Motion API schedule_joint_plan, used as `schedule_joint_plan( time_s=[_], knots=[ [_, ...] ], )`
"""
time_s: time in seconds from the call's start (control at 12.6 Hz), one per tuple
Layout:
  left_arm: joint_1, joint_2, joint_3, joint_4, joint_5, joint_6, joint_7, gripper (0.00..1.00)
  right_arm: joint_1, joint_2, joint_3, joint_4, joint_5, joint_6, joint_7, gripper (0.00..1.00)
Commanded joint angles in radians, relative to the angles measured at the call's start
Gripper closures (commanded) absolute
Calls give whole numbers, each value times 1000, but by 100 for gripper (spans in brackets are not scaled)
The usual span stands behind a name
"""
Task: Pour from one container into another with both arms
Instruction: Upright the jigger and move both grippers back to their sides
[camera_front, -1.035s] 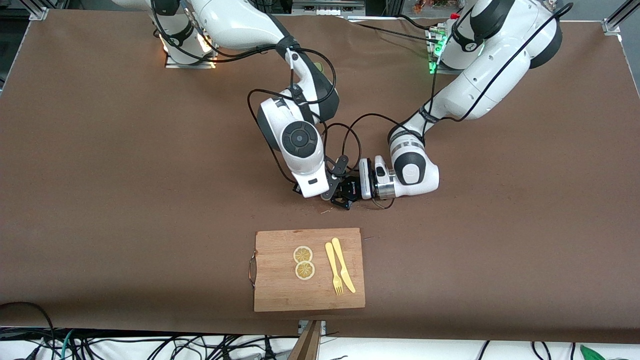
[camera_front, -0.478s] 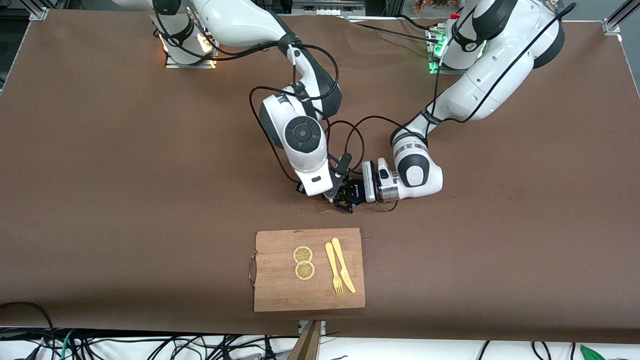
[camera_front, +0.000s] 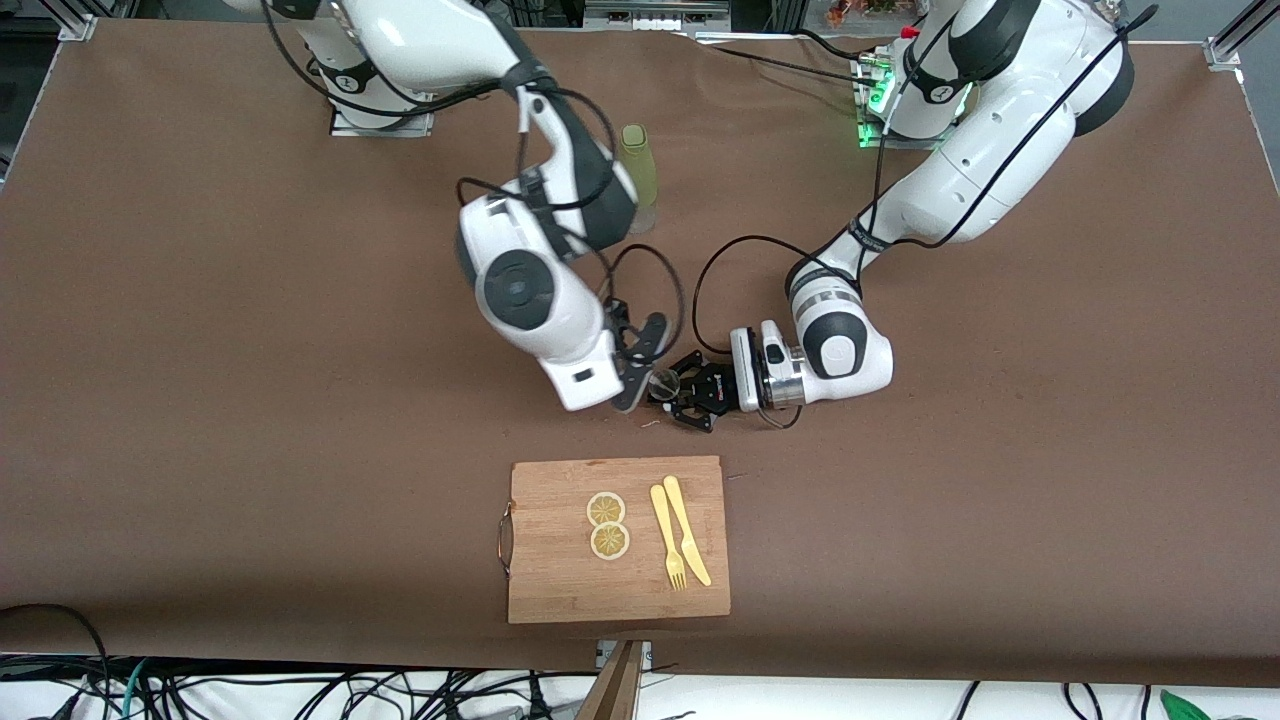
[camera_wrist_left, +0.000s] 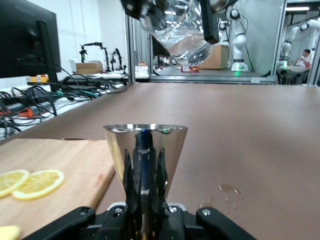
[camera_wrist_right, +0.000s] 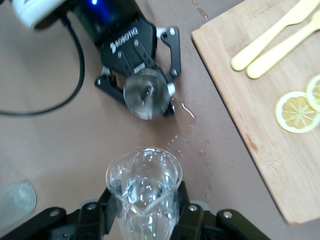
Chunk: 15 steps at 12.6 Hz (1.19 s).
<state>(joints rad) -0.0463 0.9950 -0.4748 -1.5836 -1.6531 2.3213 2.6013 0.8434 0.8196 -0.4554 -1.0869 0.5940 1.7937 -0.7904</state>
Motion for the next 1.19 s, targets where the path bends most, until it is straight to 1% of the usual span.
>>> schedule_joint_plan(
  time_s=[0.0,0.08,0.16,0.32,0.48,0.56,0.8,1.04,1.12],
  knots=[
    [45,-39,34,-7,-34,-112,-61,100,-44,-143,12,-174,30,-5,-127,76],
    [58,-50,71,-7,-27,-182,-87,100,-78,-189,36,-233,36,-4,-176,76],
    [65,-65,129,-7,-22,-265,-114,100,-120,-233,59,-296,49,2,-231,76],
    [77,-82,229,-7,28,-415,-165,100,-185,-290,64,-375,79,3,-347,76],
    [115,-104,292,-9,100,-512,-202,100,-256,-338,76,-462,133,6,-475,76],
    [127,-107,336,-9,125,-567,-211,100,-294,-359,77,-503,159,7,-548,76],
    [144,-108,476,-13,170,-747,-213,100,-412,-393,77,-599,220,-2,-749,76],
    [180,-108,612,-19,249,-871,-208,100,-539,-392,81,-678,265,-4,-965,76],
    [195,-108,655,-19,271,-917,-207,100,-582,-383,83,-708,292,-4,-1045,76]
  ],
)
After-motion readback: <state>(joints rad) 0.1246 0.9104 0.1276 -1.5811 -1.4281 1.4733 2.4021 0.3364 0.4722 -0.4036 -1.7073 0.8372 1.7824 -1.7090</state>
